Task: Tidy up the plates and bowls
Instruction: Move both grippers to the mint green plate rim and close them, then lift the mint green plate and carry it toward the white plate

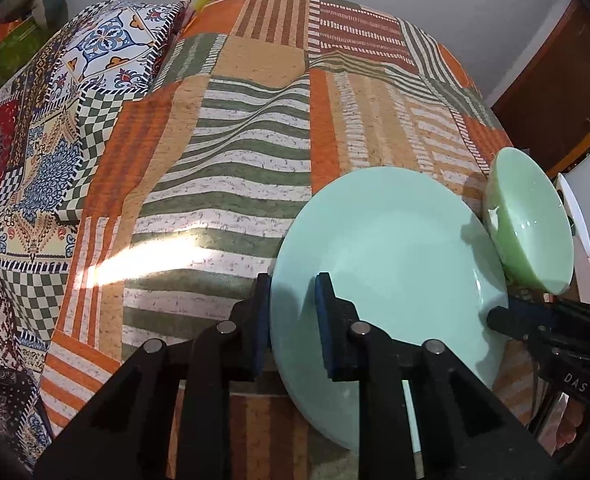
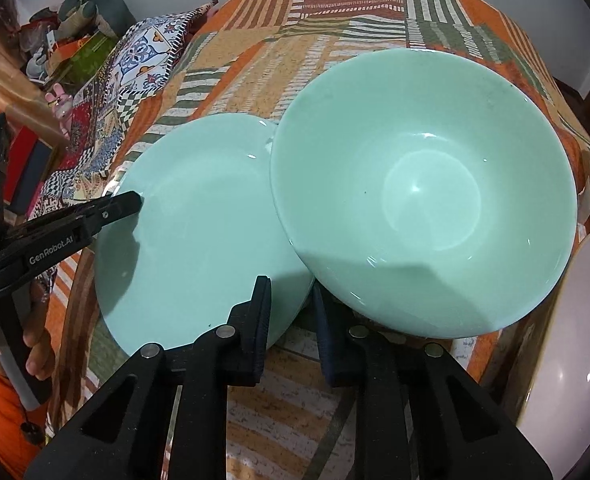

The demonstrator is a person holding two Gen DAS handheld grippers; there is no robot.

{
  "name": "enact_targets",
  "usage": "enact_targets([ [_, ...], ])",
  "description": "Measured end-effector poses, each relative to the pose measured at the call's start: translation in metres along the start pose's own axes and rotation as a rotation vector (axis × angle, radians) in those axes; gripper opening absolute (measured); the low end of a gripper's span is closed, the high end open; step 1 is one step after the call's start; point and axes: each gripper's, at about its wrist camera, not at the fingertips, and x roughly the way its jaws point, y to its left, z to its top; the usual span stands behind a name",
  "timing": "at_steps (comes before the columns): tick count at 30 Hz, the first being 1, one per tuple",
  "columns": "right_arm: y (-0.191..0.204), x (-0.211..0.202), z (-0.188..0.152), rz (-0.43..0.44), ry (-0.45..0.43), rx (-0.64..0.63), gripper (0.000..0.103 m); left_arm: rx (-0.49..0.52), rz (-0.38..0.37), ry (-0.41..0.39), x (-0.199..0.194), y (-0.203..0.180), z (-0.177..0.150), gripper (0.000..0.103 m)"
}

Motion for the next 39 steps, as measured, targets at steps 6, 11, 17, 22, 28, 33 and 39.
enact_targets([
  [6, 0.008, -0.001, -0.006, -0.01, 0.01, -0.033, 0.019, 0.033, 0.036, 0.005, -0.012, -0.003, -0.018, 0.021],
  [11, 0.016, -0.002, -0.012, -0.001, 0.021, -0.063, 0.019, 0.04, 0.032, 0.021, -0.026, 0.0, -0.044, 0.021],
  [17, 0.024, 0.001, -0.015, -0.011, 0.029, -0.082, 0.02, 0.031, 0.012, 0.031, -0.04, 0.003, -0.068, 0.021],
  [22, 0.035, 0.007, -0.016, -0.045, 0.045, -0.152, 0.025, 0.032, -0.001, 0.032, -0.043, 0.003, -0.077, 0.022],
  [28, 0.032, 0.002, -0.016, -0.018, 0.031, -0.109, 0.024, 0.029, 0.014, 0.031, -0.048, -0.001, -0.077, 0.021],
  [33, 0.036, -0.012, -0.025, -0.023, 0.0, -0.123, 0.024, 0.044, 0.037, -0.026, -0.069, -0.011, -0.082, 0.021],
  [39, 0.034, -0.046, -0.031, 0.013, -0.079, -0.098, 0.024, 0.035, 0.018, -0.093, -0.103, -0.02, -0.083, 0.021],
])
